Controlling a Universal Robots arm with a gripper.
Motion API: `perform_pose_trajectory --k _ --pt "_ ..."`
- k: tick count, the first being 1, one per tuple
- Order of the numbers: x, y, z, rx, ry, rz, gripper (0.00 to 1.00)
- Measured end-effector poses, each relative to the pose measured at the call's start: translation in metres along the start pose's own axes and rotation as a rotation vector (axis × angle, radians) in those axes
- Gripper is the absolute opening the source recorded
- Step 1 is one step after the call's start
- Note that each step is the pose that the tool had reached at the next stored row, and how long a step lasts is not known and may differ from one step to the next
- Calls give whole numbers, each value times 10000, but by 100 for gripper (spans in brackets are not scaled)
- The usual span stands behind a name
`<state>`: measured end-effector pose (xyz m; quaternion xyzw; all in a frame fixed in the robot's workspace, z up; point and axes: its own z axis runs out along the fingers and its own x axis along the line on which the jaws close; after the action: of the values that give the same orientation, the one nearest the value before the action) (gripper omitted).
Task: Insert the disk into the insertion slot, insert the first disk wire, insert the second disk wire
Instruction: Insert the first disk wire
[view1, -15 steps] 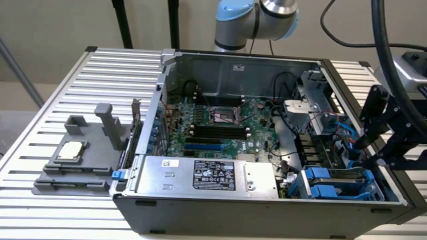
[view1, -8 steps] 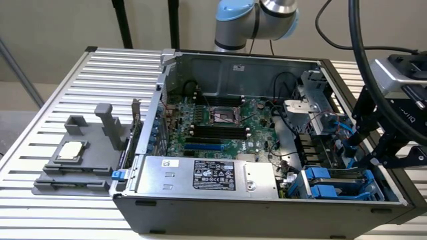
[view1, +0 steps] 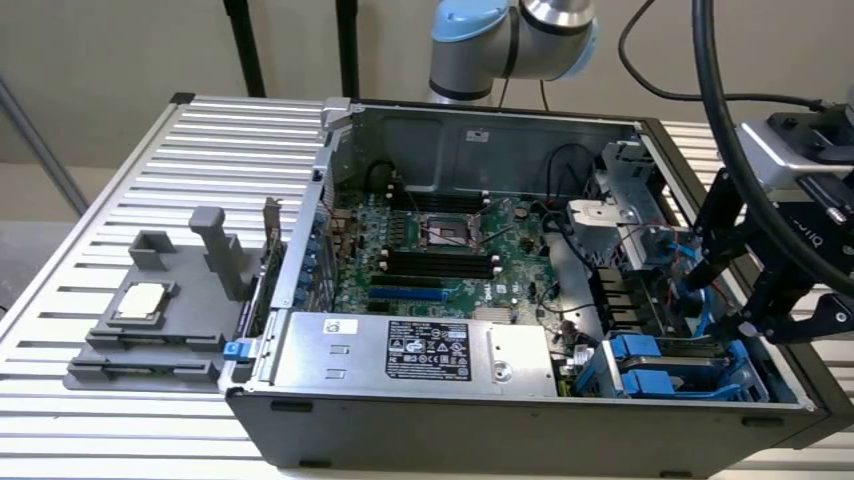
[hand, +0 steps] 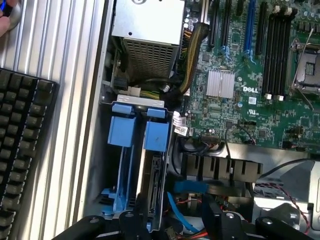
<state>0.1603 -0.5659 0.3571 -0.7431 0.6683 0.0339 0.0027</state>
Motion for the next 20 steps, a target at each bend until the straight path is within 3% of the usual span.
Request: perform_pose_trajectory --k 9,13,20 --pt "297 31 8 -16 -10 -60 55" --pt "328 17 16 -24 -102 -93 55" --pt "336 -43 42 -4 -382 -283 55"
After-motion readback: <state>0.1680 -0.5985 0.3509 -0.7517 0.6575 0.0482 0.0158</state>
